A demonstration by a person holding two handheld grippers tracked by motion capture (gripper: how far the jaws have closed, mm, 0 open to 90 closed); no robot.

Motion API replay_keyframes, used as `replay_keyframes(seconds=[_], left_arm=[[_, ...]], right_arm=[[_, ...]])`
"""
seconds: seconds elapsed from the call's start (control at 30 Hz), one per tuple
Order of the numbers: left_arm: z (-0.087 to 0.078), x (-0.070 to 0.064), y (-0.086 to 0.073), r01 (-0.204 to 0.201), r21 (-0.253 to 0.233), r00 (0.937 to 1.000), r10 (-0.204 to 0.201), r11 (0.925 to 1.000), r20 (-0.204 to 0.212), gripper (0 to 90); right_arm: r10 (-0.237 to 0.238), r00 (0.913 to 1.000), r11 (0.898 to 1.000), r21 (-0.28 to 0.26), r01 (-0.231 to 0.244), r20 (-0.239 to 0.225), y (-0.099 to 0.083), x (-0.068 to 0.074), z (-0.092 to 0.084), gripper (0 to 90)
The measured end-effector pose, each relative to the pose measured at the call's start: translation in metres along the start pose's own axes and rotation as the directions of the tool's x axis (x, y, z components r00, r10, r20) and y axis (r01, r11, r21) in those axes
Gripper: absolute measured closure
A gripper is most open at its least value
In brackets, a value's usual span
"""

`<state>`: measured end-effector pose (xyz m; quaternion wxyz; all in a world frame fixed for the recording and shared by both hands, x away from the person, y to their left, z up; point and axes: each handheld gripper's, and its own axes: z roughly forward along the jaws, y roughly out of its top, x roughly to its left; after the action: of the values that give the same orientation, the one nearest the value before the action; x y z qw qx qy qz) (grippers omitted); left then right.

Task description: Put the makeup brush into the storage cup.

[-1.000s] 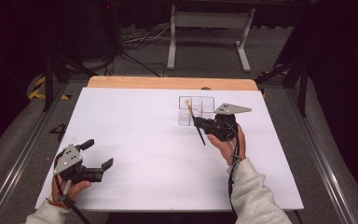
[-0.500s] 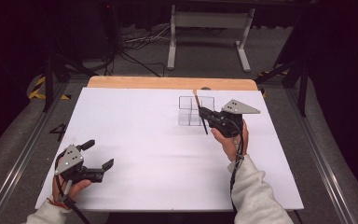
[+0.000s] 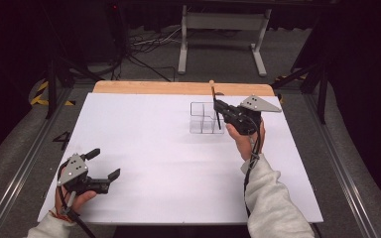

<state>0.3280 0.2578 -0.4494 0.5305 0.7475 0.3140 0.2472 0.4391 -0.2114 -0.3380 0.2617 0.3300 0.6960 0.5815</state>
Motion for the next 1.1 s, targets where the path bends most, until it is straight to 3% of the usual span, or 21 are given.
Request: replay_keyframes(seconds=[0.4,0.8,1.1], left_arm=[[-0.001,0.001,0.000,0.003,-0.008,0.9999,-0.003,1.0000,-0.010,2.0],[0.000,0.001,-0.001,0.012,-0.008,0.9999,-0.012,0.9999,-0.009,2.3],[0.000,0.002,-0.001,0.014,-0.003,0.9999,-0.014,0.9999,-0.010,2.5]], right_arm=[[0.053,0.9979,0.997,-0.054,-0.051,0.039,0.008,-0.016,0.010,83.8],[0.009,0.9959,0.996,-0.087,-0.001,0.090,0.018,-0.026,0.021,83.8],[0.012,0.9965,0.995,-0.098,-0.004,0.082,0.014,-0.029,0.031,83.8]])
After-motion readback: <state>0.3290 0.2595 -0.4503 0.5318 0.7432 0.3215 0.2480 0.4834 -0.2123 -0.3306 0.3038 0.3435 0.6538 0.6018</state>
